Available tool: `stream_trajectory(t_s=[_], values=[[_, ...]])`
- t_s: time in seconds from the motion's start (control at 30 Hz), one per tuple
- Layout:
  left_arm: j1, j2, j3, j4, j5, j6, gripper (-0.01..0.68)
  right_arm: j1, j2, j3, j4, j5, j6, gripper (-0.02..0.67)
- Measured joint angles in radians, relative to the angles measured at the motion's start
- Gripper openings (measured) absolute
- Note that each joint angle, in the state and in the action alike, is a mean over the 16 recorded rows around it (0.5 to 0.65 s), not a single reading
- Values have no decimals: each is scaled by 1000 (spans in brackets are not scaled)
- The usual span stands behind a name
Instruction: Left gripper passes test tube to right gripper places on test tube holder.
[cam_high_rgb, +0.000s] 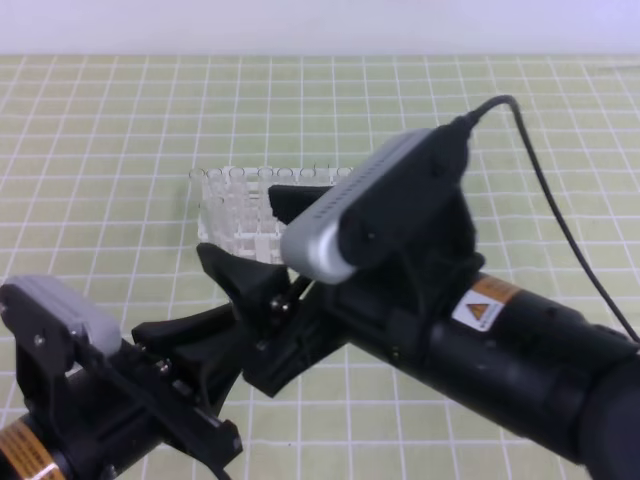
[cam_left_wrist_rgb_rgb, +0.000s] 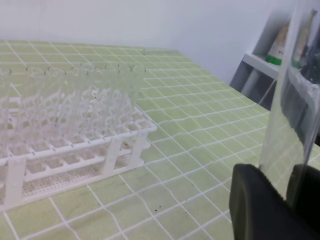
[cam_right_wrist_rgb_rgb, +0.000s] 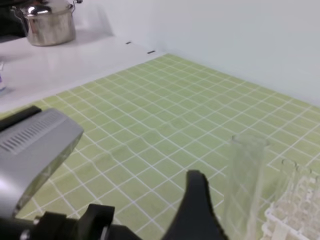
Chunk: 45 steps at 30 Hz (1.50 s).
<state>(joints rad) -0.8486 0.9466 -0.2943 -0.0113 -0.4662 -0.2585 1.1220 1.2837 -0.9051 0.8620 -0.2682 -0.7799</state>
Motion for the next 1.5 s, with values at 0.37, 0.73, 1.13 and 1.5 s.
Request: stream_trajectory(t_s=[0.37, 0.73, 1.13, 1.5], values=[[0, 0, 0, 56, -1, -9, 6, 0, 78, -39, -14, -41, 6, 48], [0, 0, 0, 91, -16, -13, 6, 0, 105, -42, -23, -70, 17, 44], [0, 0, 0, 88, -32, -47, 6, 0, 123, -42, -45, -85, 59, 38], [0, 0, 0, 88, -34, -94, 5, 0, 128, -42, -135, -114, 174, 37]])
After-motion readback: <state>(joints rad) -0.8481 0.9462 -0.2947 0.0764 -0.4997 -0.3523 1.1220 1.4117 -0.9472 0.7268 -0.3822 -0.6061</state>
